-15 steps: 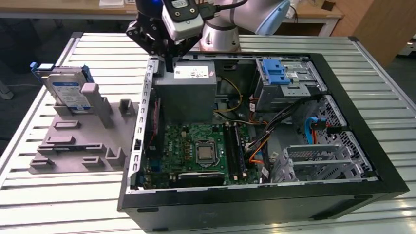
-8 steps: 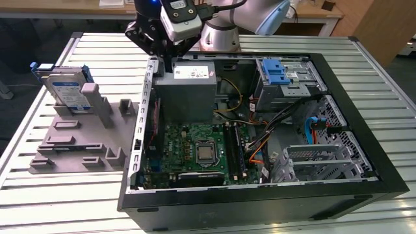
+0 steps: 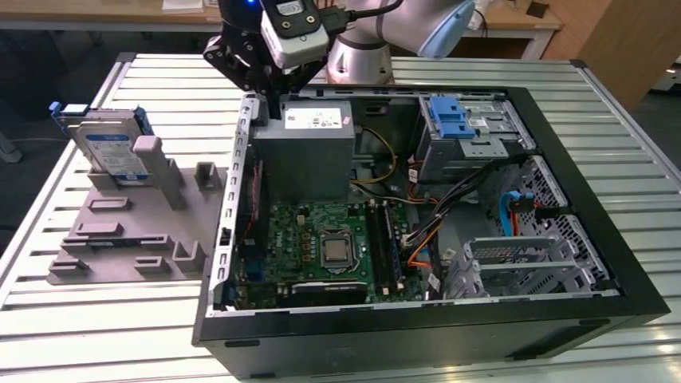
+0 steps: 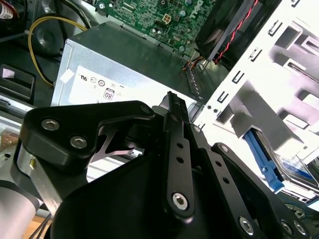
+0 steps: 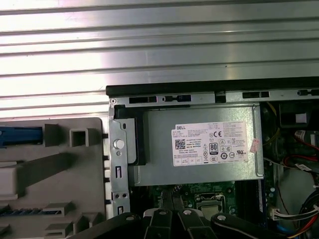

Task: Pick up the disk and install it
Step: 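Reach for the disk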

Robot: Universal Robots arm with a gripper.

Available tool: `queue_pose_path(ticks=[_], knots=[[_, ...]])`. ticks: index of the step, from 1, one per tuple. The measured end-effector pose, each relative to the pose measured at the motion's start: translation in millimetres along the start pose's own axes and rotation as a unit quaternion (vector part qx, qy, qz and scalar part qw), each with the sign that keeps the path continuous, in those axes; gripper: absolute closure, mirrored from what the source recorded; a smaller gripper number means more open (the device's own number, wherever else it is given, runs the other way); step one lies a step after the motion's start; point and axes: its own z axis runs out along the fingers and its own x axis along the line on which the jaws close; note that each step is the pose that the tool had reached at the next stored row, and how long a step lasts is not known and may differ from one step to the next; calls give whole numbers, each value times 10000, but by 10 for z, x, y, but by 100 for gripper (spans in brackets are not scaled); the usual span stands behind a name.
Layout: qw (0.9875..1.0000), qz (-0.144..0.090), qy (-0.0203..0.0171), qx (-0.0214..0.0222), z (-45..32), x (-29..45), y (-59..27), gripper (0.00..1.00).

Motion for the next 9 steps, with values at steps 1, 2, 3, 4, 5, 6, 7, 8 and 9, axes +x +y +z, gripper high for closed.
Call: queue_pose_path(ticks=[1,2,3,4,5,6,7,8,9], knots=[[10000,0,0,0,0,1,0,89],[10000,1,-1,-1,1,5,0,89],[10000,1,-1,-1,1,10,-1,89],[10000,0,0,-1,2,13,-1,89],[10000,0,0,-1,3,17,-1,89],[10000,0,0,-1,4,21,-2,89],[10000,0,0,0,4,25,-2,89],[10000,0,0,0,5,29,-2,89],[10000,0,0,0,6,34,-3,89]])
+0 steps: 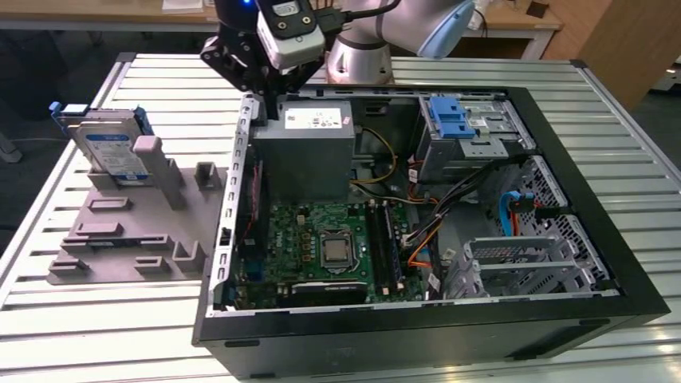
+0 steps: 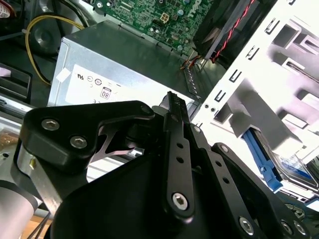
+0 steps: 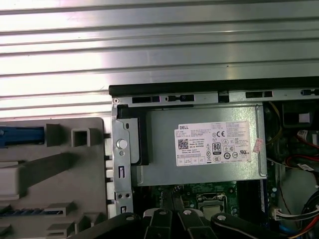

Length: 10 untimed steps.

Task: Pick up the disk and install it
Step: 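Reach for the disk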

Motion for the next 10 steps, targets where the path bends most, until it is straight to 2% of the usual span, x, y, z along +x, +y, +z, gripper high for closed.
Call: queue_pose_path(ticks=[10], knots=[[10000,0,0,0,9,28,-2,89]])
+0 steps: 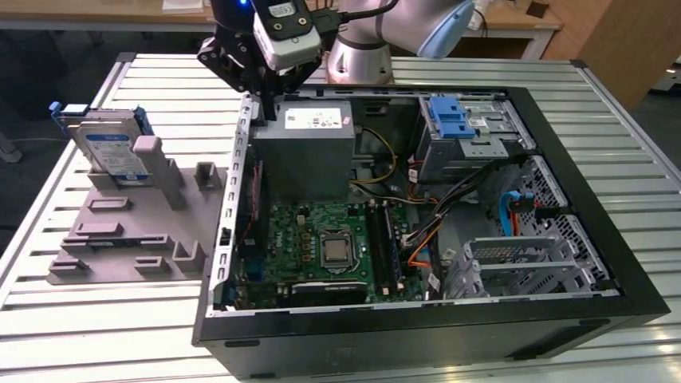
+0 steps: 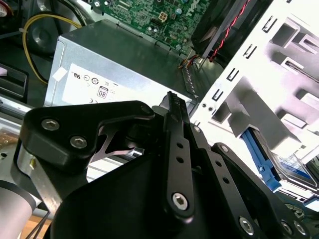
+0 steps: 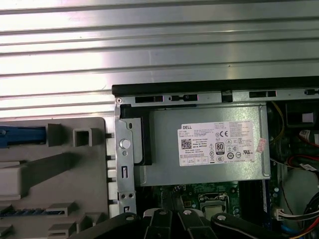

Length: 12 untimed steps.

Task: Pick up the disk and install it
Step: 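Reach for the disk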

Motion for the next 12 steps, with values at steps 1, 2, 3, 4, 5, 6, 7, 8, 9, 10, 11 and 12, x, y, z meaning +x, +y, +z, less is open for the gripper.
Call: queue_pose_path(ticks=[1,2,3,4,5,6,7,8,9,10,11,12], knots=[[10000,0,0,0,0,2,0,89],[10000,0,0,0,1,5,-1,89],[10000,0,0,0,1,7,-1,89],[10000,0,0,0,2,11,-1,89],[10000,0,0,0,2,13,-1,89],[10000,0,0,0,2,16,-1,89],[10000,0,0,0,3,19,-2,89],[10000,0,0,0,3,22,-2,89],[10000,0,0,0,3,24,-2,89],[10000,0,0,0,3,27,-2,89],[10000,0,0,0,4,29,-2,89],[10000,0,0,0,4,32,-3,89]])
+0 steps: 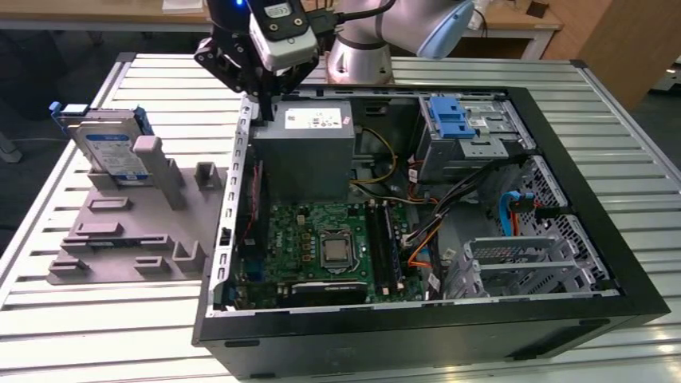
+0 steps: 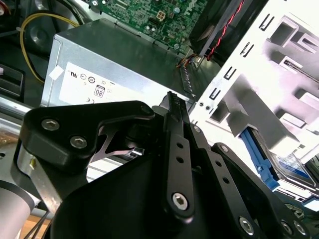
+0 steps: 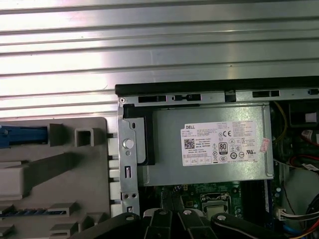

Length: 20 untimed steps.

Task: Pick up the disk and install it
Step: 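Reach for the disk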

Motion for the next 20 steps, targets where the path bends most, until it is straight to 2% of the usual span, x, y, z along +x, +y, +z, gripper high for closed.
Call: queue_pose_path(ticks=[4,6,20], knots=[[10000,0,0,0,2,8,-1,89],[10000,0,0,0,15,46,-4,89],[10000,0,0,0,19,83,-7,89]])
